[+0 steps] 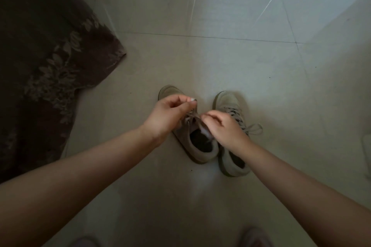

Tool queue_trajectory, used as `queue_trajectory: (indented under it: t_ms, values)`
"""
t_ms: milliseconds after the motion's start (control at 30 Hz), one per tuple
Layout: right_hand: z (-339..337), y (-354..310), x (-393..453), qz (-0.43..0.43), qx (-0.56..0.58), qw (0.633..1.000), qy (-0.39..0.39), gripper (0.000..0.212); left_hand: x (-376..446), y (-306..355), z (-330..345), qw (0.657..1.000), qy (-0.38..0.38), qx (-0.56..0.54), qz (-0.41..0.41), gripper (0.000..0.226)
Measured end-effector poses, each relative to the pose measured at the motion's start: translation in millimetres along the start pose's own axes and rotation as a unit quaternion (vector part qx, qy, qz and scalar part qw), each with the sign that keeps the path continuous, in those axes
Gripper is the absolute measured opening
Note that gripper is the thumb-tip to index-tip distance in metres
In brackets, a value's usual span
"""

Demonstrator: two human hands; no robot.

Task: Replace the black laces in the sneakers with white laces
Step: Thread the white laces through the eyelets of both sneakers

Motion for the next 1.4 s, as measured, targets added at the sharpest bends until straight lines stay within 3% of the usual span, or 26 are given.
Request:
queue_trajectory:
  t_ms: [100,167,300,367,433,500,567,633,733,833,967,1033,1100,1167,1233,1300,1400]
  values:
    - [-4.9,-9.3,8.6,-0.042,-0.013,0.999,-0.006,0.004,-6.5,10.1,5.3,0.996,-0.058,0.051,0.042,0.005]
    - [-9.5,-14.9,13.2,-0.049,0.005,0.999,-0.022,0.023,-7.7,10.7,5.4,0.994,-0.074,0.071,0.049,0.009]
    - [-19.6,-22.8,22.7,-0.109,-0.013,0.993,-0.04,0.019,-3.1,10.9,-1.6,0.989,-0.051,0.099,0.093,0.009]
    - [-25.7,-28.4,22.8,-0.088,0.03,0.994,-0.058,0.037,-2.2,11.6,-2.3,0.984,-0.045,0.129,0.114,0.007]
    - [-29.8,-38.0,19.4,-0.167,-0.062,0.982,-0.067,0.054,-3.1,13.3,0.1,0.974,-0.063,0.169,0.136,0.006]
    - [-28.7,-43.3,16.8,-0.243,-0.189,0.949,-0.063,0.046,-3.9,15.8,1.3,0.968,-0.07,0.191,0.15,0.006]
    - [-36.3,-44.7,18.1,-0.219,-0.237,0.946,-0.034,0.024,-1.9,14.8,-1.4,0.964,-0.05,0.212,0.153,0.008]
    - [-50.8,-44.3,19.4,-0.197,-0.193,0.961,-0.026,0.012,-0.8,12.9,-5.4,0.955,-0.014,0.249,0.163,0.012]
    - [-57.8,-43.3,16.9,-0.136,-0.058,0.984,-0.1,0.021,1.5,7.4,-13.3,0.947,0.028,0.272,0.169,0.015]
    - [-44.6,-34.7,12.3,-0.026,0.132,0.978,-0.16,0.027,7.1,-4.5,-21.1,0.927,0.037,0.346,0.141,0.017]
    - [-68.4,-4.5,26.7,0.068,0.195,0.978,-0.03,0.029,11.9,-16.6,-32.8,0.891,0.016,0.447,0.084,0.01]
    - [-79.8,19.9,29.6,0.112,0.1,0.987,0.06,0.026,11.9,-22.6,-43.2,0.878,0.008,0.478,0.043,0.011]
    - [-78.7,39.6,28.6,0.124,-0.042,0.988,0.084,0.022,9.7,-29.2,-53.0,0.885,0.003,0.465,0.015,0.01]
    - [-68.8,46.8,27.0,0.077,-0.206,0.974,0.053,0.018,9.1,-34.6,-57.4,0.881,-0.012,0.473,0.008,0.013]
    - [-60.2,35.7,24.4,-0.037,-0.322,0.945,0.044,0.026,10.2,-40.1,-56.6,0.87,-0.03,0.493,-0.012,0.026]
    - [-48.3,16.9,21.9,-0.134,-0.318,0.939,0.004,0.039,11.4,-41.7,-48.2,0.874,-0.066,0.481,-0.028,0.043]
    - [-21.4,1.5,22.4,-0.163,-0.372,0.909,-0.089,0.05,9.8,-37.8,-22.9,0.916,-0.125,0.377,-0.053,0.047]
Point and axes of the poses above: each hand's wrist, its own x-axis towards the middle knuckle, its own z-axis out of the palm, y = z × x, the point moved 4 cm from there along x, towards the middle knuckle, and after that the axes turned 3 degrees about -x, right-handed, at the moved point
